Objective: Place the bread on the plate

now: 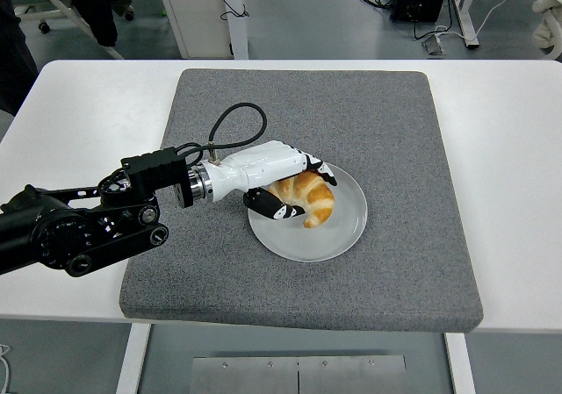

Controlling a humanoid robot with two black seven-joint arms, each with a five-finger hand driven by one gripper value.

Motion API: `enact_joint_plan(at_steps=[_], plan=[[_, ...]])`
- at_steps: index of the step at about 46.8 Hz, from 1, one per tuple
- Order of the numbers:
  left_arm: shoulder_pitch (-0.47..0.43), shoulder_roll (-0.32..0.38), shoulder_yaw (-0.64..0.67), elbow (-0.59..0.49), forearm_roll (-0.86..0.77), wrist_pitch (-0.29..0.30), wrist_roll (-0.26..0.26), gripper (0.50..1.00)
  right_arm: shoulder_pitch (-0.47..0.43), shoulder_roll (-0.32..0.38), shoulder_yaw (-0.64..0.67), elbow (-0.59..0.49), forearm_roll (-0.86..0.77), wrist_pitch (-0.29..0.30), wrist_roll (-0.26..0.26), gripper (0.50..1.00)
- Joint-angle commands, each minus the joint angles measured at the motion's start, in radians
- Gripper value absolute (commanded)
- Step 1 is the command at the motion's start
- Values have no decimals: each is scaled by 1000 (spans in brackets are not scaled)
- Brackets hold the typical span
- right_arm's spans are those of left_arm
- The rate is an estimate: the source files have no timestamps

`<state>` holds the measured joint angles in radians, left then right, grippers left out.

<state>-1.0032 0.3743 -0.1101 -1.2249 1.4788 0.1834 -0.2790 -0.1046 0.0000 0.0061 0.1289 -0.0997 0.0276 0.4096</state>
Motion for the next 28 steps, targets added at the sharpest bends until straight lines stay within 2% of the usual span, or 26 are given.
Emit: enact_joint_plan(at_steps=[1, 28], plan=[[0, -2, 1, 5, -2, 4, 0, 663, 0, 0, 0, 0, 0, 0, 0, 1000], [18, -8, 4, 24, -2, 5, -2, 666, 0, 0, 0, 0, 0, 0, 0, 1000]])
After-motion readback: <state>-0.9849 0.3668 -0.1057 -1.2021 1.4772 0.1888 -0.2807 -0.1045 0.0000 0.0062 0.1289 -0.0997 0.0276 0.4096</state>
